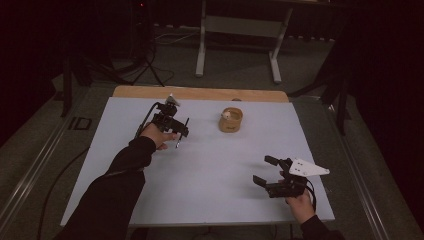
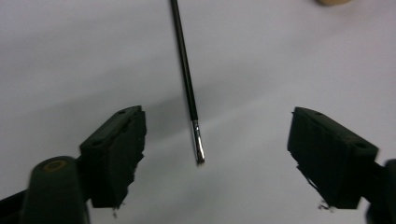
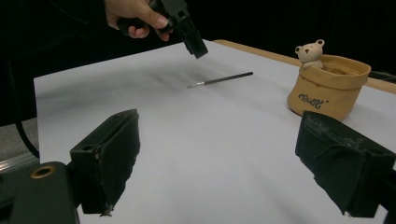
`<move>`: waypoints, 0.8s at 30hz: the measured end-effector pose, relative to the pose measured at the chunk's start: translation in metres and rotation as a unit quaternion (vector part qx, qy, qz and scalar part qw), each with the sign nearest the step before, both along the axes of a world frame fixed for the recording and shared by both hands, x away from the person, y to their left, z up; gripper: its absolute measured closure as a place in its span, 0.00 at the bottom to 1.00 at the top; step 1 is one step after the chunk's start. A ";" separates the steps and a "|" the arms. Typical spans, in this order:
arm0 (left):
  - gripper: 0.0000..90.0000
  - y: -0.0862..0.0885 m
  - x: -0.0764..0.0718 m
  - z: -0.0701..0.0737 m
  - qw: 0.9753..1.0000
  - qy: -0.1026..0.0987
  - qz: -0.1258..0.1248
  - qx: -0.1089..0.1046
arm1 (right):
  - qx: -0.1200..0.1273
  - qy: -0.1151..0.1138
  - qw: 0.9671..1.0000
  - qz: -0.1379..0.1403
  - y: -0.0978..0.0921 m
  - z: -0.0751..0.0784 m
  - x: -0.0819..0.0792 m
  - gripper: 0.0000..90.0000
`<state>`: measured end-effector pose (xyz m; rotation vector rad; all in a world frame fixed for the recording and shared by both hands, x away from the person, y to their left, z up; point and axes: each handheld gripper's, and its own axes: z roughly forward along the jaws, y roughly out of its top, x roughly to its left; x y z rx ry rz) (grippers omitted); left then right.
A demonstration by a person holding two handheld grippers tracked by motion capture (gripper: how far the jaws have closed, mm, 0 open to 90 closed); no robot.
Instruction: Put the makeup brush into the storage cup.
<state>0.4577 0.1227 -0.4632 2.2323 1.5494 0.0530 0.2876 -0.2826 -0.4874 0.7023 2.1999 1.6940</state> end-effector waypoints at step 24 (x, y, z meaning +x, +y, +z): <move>0.69 -0.010 0.021 -0.027 0.998 0.050 0.010 0.031 | -0.001 0.001 1.000 0.001 0.000 0.000 0.000 0.15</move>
